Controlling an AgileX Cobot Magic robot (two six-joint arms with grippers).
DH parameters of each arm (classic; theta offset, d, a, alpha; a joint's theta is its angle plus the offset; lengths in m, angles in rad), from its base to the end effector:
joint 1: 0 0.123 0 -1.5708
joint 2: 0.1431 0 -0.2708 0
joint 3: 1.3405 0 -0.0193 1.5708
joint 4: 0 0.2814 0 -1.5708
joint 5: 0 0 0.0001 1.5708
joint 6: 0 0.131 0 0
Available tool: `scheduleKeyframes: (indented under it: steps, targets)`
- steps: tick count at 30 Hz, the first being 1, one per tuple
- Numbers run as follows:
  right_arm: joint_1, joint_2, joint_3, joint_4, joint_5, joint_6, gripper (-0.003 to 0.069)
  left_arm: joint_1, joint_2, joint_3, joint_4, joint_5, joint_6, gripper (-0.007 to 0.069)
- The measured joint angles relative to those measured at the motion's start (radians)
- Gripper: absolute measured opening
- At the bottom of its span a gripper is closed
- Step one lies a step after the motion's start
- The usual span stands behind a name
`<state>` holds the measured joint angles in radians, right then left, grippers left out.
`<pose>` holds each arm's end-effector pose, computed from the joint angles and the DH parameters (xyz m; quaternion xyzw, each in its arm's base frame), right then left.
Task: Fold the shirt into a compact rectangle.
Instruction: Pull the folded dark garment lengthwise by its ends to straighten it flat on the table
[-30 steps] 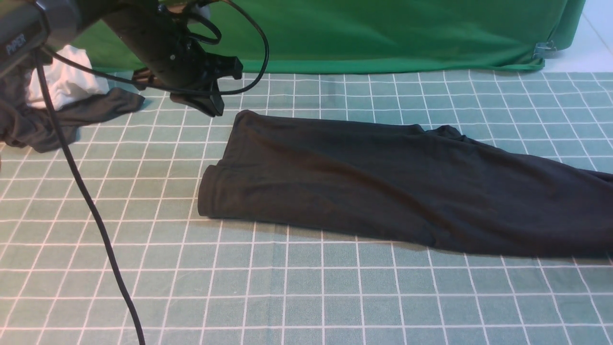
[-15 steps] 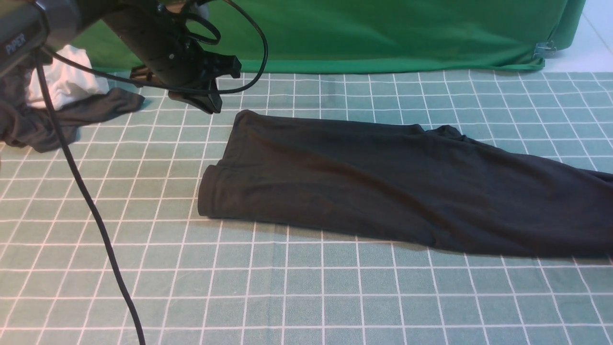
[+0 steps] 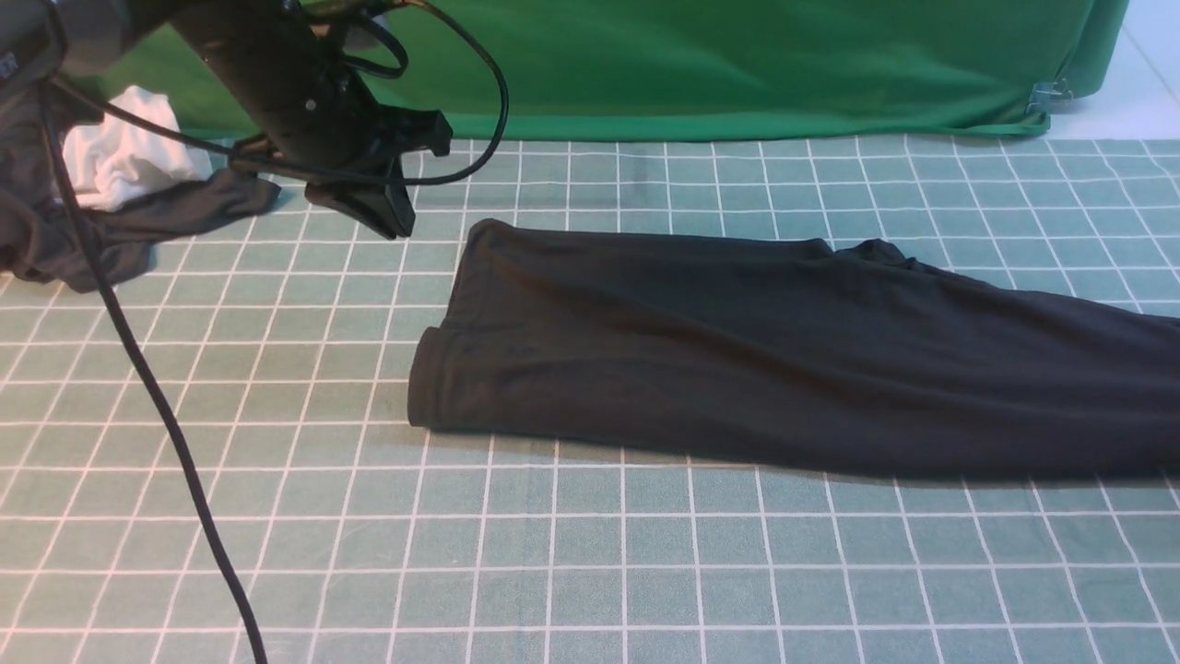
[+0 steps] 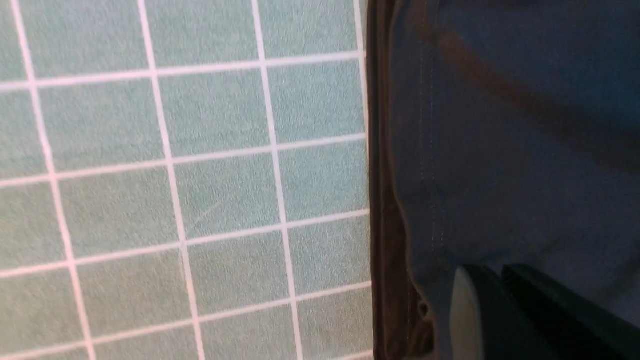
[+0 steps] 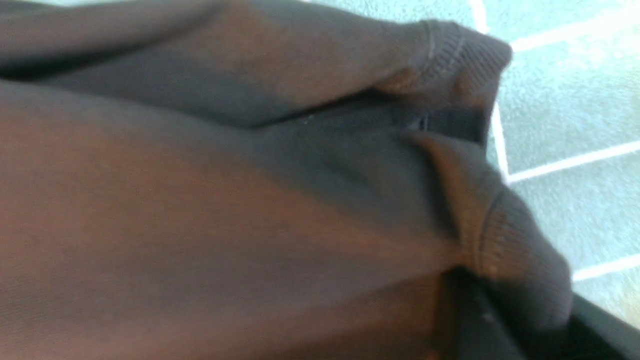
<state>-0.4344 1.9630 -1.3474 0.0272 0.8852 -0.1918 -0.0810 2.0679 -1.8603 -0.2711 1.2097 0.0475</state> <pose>0.3743 -0.1706 0.1013 0.1283 0.9886 -0.0136 0.0781 0.4709 -0.0712 0.2027 0.0310 0.9837 -0.1332 0.1167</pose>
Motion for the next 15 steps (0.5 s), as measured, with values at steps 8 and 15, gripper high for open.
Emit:
scheduleKeyframes:
  steps: [8, 15]
  targets:
    - [-0.003, 0.034, 0.0, -0.014, -0.034, 0.002, 0.0449, -0.009, -0.035, 0.217, -0.047, 0.01, -0.038, 0.0045]
    - [-0.003, 0.034, 0.0, -0.015, -0.044, 0.028, 0.047, -0.017, -0.049, 0.297, -0.045, 0.014, -0.047, 0.0247]
